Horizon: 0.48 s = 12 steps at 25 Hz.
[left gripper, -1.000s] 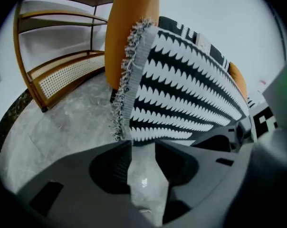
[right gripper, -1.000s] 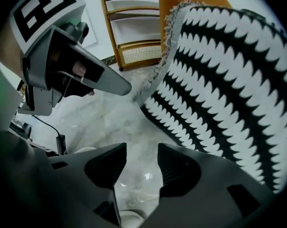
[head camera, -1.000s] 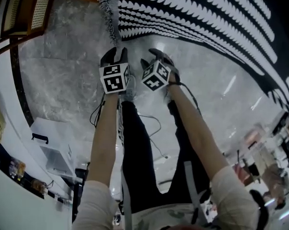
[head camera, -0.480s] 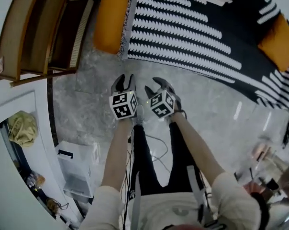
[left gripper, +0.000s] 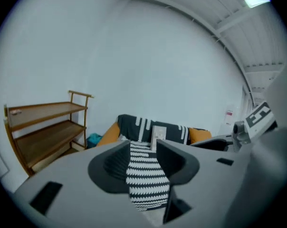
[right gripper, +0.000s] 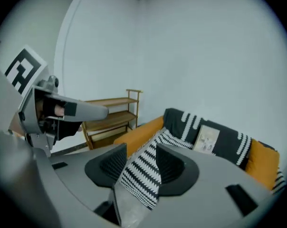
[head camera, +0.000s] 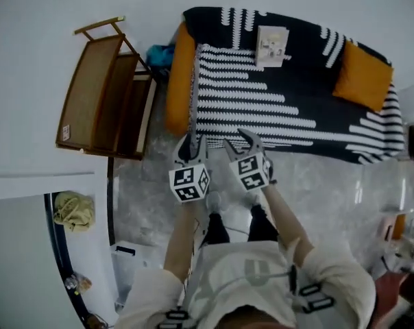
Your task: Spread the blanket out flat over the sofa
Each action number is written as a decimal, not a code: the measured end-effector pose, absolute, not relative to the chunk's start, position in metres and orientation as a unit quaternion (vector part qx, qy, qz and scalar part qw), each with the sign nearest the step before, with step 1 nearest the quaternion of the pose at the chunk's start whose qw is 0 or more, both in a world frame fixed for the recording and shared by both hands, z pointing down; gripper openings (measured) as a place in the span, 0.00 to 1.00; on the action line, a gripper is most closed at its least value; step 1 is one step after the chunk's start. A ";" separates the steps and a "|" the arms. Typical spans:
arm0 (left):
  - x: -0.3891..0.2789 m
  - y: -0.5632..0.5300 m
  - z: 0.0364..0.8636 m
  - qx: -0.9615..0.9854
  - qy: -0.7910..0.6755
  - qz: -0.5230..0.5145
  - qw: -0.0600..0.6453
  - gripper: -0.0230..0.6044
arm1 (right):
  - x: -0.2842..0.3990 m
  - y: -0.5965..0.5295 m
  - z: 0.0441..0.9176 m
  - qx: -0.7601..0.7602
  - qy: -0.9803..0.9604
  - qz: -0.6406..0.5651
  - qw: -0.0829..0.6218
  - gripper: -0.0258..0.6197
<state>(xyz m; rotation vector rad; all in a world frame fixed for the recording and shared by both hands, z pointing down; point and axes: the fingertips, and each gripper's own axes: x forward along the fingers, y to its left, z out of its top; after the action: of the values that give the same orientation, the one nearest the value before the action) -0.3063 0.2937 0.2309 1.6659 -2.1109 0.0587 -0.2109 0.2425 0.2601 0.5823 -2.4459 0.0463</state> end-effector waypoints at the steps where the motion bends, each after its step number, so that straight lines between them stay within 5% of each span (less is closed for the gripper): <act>1: -0.296 0.295 0.205 0.614 -0.762 0.020 0.206 0.28 | -0.205 0.241 0.231 0.231 -0.930 0.014 0.286 0.32; 9: -0.235 0.321 0.049 0.645 -0.761 0.003 0.061 0.28 | -0.151 0.269 0.086 0.279 -0.950 -0.005 0.141 0.31; 12: -0.223 0.329 0.028 0.637 -0.770 -0.002 0.035 0.21 | -0.124 0.275 0.068 0.292 -0.951 0.020 0.102 0.21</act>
<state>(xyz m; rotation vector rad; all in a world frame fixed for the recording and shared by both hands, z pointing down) -0.2234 0.3294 0.0279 1.9580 -2.3654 -0.0067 -0.1239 0.2750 0.0678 0.8611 -2.8079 0.0584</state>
